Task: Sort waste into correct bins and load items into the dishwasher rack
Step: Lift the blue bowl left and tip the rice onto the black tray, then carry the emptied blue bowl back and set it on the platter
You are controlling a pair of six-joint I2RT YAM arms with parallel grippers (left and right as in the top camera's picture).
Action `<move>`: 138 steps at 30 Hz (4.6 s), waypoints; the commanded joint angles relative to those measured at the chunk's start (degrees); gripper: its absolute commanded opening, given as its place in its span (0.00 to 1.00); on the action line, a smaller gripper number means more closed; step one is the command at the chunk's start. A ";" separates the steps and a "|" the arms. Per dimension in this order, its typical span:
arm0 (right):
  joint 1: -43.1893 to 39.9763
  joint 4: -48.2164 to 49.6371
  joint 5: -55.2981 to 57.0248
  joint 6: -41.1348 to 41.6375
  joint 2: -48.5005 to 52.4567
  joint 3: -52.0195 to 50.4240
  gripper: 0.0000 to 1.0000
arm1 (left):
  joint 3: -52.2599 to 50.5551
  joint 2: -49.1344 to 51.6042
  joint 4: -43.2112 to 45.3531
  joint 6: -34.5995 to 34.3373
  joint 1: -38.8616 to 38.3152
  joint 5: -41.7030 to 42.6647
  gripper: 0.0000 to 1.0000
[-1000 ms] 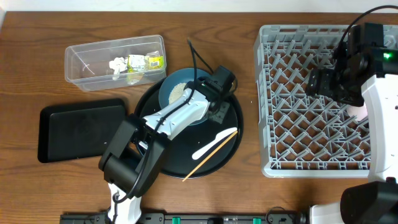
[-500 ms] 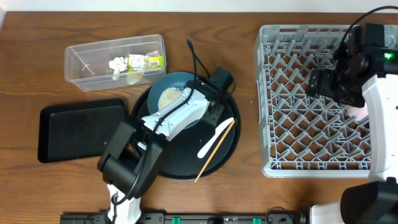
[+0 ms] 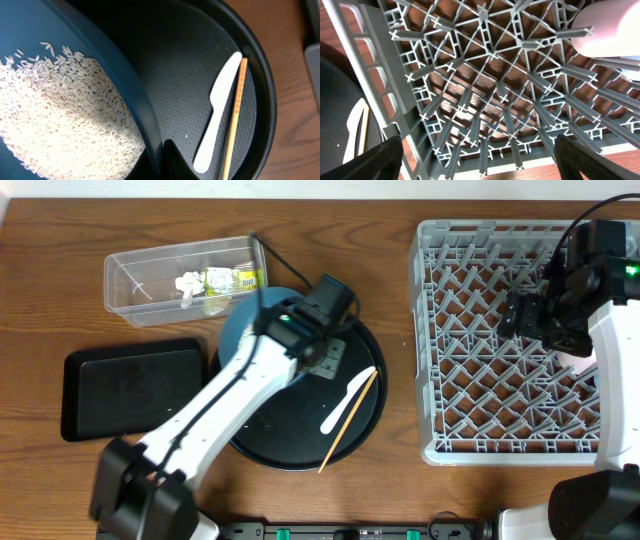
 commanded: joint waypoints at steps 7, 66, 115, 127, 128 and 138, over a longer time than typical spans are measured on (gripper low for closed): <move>-0.24 -0.44 2.51 -0.48 0.37 -0.04 0.91 | 0.04 -5.49 -4.92 -4.04 12.07 2.29 0.06; -0.63 -1.75 6.12 -0.46 0.37 -0.04 0.91 | -14.93 -4.92 -3.87 26.88 78.60 90.33 0.06; -0.61 -2.36 5.68 -0.48 0.37 -0.04 0.91 | -13.92 -16.92 -1.64 27.32 55.95 74.25 0.06; -0.50 -2.36 3.63 -0.50 0.37 -0.04 0.91 | -13.94 -12.63 9.27 14.45 23.26 42.95 0.06; -0.50 -2.36 3.19 -0.50 0.37 -0.04 0.91 | -13.94 -11.91 10.51 13.14 21.18 40.96 0.06; -0.46 -2.58 2.86 -0.92 0.37 -0.04 0.91 | -13.94 -1.57 17.22 2.91 7.06 28.04 0.06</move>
